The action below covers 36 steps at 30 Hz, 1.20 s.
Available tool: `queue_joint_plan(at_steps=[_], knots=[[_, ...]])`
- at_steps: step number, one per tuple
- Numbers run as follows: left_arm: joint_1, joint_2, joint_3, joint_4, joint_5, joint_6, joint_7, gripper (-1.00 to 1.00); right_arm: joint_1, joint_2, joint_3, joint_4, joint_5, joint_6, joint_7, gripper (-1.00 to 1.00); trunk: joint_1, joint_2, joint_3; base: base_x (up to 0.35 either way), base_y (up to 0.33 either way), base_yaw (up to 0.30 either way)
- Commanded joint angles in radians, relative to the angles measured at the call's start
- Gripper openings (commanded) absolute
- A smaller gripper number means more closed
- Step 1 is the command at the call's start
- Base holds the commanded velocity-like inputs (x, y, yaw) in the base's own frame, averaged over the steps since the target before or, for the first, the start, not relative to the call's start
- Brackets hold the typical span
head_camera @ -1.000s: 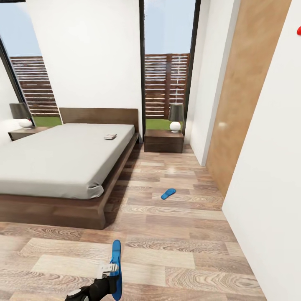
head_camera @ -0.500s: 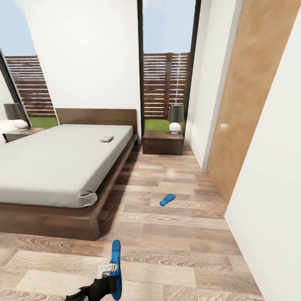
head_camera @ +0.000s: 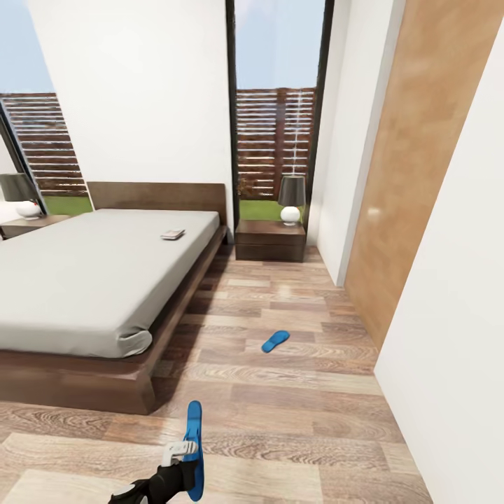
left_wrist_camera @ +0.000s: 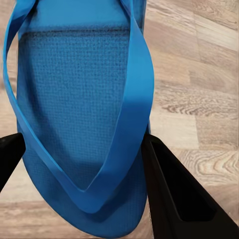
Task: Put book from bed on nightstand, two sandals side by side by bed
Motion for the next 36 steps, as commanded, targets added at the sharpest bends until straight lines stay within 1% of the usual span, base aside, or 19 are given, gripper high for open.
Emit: queue_joint_plan(at_steps=[1,6,11,18,30,36], knots=[[0.0,-0.001,0.007,0.003,0.006,0.005,-0.007,-1.0,0.0,0.001,-0.003,-0.001,-0.01,0.007,0.006,1.0,0.0,0.0,-0.001,0.157,-0.146,0.0],[0.0,-0.001,0.007,0.024,0.006,-0.002,-0.007,-1.0,0.0,0.0,-0.003,-0.001,-0.01,0.006,0.007,1.0,0.0,0.0,-0.001,0.169,-0.157,0.0],[0.0,-0.001,0.007,0.028,0.006,-0.024,-0.007,-1.0,0.0,0.0,-0.002,0.0,-0.011,0.006,0.007,1.0,0.0,0.0,-0.001,0.029,-0.027,0.0],[0.0,-0.001,0.007,0.028,0.006,-0.028,-0.007,-1.0,0.0,0.001,-0.003,-0.001,-0.011,0.006,0.007,1.0,0.0,0.0,-0.002,0.002,-0.002,0.0],[0.0,-0.001,0.007,0.028,0.006,-0.029,-0.007,-1.0,0.0,0.001,-0.001,-0.001,-0.011,0.008,0.007,1.0,0.0,0.0,-0.017,0.0,0.0,0.0],[0.0,-0.001,0.007,0.028,0.006,-0.029,-0.007,-1.0,0.0,0.0,0.001,-0.001,-0.011,0.006,0.008,1.0,0.0,0.0,-0.019,0.0,0.0,0.0]])
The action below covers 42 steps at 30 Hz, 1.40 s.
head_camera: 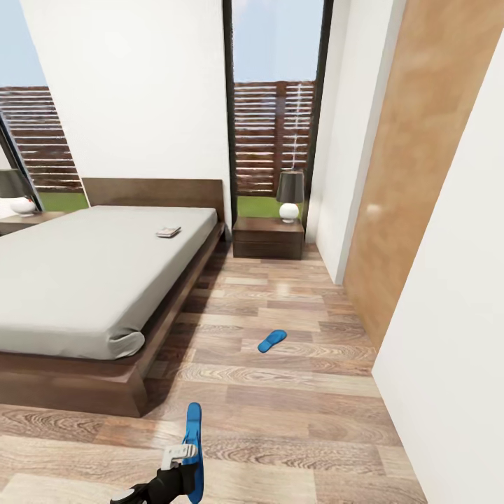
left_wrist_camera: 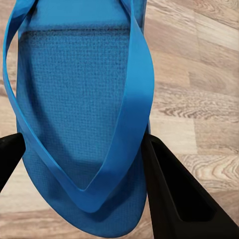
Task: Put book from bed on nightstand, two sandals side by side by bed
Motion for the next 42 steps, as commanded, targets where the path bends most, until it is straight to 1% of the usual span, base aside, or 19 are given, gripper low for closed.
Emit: queue_joint_plan(at_steps=[1,6,10,17,31,42], knots=[[-0.001,-0.001,0.007,0.0,0.004,0.004,-0.007,-1.0,0.0,-0.001,-0.003,-0.001,-0.01,0.007,0.006,1.0,0.0,0.0,-0.001,0.0,0.0,0.0],[-0.001,-0.001,0.007,0.0,0.004,0.004,-0.007,-1.0,-0.001,-0.005,-0.005,-0.001,-0.011,0.007,0.006,1.0,0.0,0.0,-0.001,0.0,0.0,0.0],[-0.001,-0.001,0.007,0.0,0.004,0.004,-0.007,-1.0,0.0,0.0,-0.004,-0.001,-0.009,0.008,0.005,1.0,0.0,0.0,-0.001,0.078,-0.021,0.0],[-0.001,-0.001,0.007,0.0,0.004,0.004,-0.007,-1.0,0.0,0.002,-0.006,-0.001,-0.009,0.008,0.005,1.0,0.0,0.0,-0.001,0.266,-0.126,0.0],[-0.001,-0.001,0.009,0.0,0.006,0.004,-0.007,-1.0,0.0,0.002,-0.004,-0.001,-0.008,0.008,0.003,1.0,0.0,0.0,-0.001,0.265,-0.203,0.0],[-0.001,0.001,0.01,0.0,0.006,0.004,-0.007,-1.0,-0.001,0.002,-0.003,-0.001,-0.008,0.008,0.003,1.0,0.0,0.0,-0.001,0.293,-0.13,0.0]])
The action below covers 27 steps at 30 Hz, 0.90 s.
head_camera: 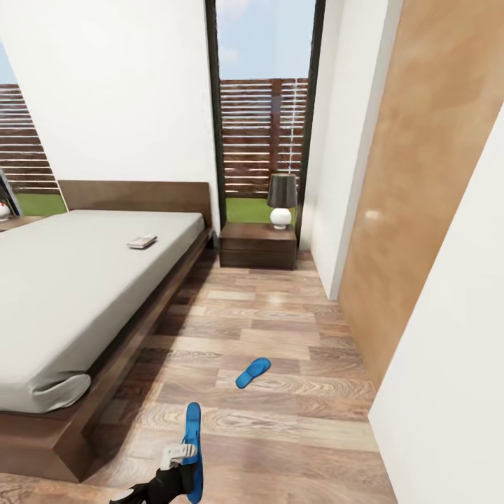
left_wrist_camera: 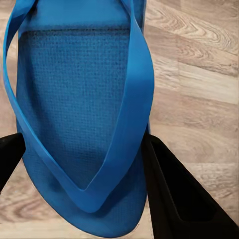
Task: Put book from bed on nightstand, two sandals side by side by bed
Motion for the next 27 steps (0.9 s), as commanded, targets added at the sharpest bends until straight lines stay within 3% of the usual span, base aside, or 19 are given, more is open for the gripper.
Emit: queue_joint_plan(at_steps=[1,27], knots=[[-0.001,-0.001,0.006,0.0,0.005,0.004,-0.007,-1.0,0.0,0.001,-0.003,-0.001,-0.01,0.007,0.006,1.0,0.0,0.0,-0.001,0.308,-0.054,0.0],[-0.001,-0.001,0.006,0.0,0.005,0.004,-0.007,-1.0,0.0,0.001,-0.002,-0.001,-0.01,0.007,0.006,1.0,0.0,0.0,-0.001,0.317,-0.004,0.0]])
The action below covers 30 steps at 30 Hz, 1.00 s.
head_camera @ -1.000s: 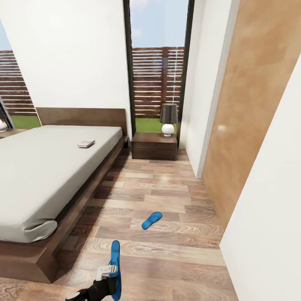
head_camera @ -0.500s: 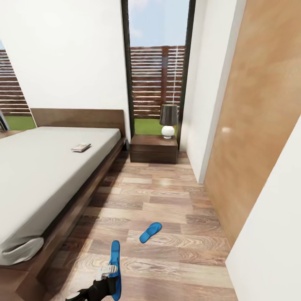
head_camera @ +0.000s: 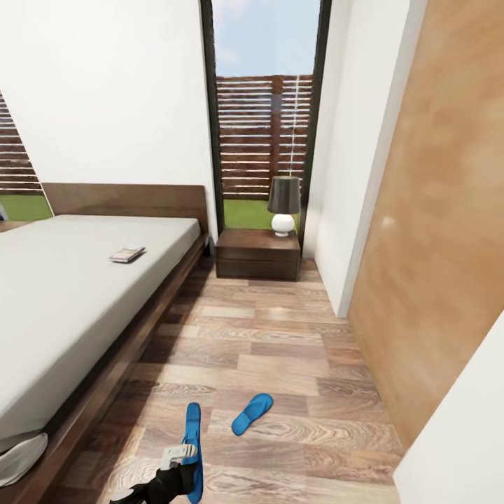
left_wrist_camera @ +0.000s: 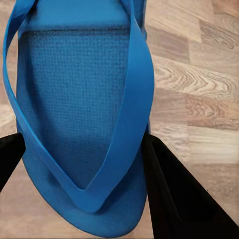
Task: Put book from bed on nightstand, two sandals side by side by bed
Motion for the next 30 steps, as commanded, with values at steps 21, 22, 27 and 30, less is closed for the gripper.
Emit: queue_joint_plan(at_steps=[21,22,27,30], knots=[[-0.001,-0.001,0.006,0.0,0.005,0.004,-0.006,-1.0,0.0,0.001,-0.005,-0.001,-0.01,0.007,0.006,1.0,0.0,0.0,-0.001,0.318,0.0,0.0],[-0.001,-0.001,0.006,0.0,0.005,0.004,-0.006,-1.0,0.0,0.0,-0.006,-0.001,-0.01,0.007,0.006,1.0,0.0,0.0,-0.001,0.318,0.0,0.0],[-0.001,-0.001,0.006,0.0,0.005,0.004,-0.006,-1.0,0.0,0.0,-0.006,-0.001,-0.01,0.008,0.007,1.0,0.0,0.0,-0.001,0.286,0.0,0.0],[-0.001,-0.001,0.006,0.0,0.005,0.004,-0.006,-1.0,0.0,0.0,-0.007,-0.001,-0.01,0.009,0.007,1.0,0.0,0.0,-0.002,0.086,0.0,0.072]])
